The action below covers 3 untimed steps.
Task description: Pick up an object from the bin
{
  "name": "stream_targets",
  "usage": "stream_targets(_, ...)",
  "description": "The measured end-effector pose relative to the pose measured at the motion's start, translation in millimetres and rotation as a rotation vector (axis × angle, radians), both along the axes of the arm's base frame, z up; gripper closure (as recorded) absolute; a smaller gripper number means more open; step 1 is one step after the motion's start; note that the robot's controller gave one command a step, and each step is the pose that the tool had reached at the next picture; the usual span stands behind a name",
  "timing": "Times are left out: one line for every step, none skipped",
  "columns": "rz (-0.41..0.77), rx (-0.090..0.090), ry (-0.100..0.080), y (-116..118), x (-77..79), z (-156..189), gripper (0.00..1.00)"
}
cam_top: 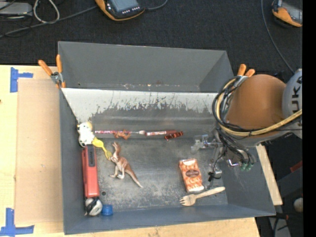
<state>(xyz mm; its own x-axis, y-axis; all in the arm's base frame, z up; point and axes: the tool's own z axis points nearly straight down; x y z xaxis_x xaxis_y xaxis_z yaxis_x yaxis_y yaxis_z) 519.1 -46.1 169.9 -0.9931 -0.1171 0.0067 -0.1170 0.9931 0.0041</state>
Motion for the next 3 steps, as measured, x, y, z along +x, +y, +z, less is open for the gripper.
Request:
stream_targets(0.110, 0.001, -0.005, -6, -1.1, -31, 0.00)
stream_targets(-0.205, -0.003, -0.002, -14, 2.8, -48, 0.00)
stream_targets(0.045, 0.001, -0.001, -6, -4.1, -68, 0.00)
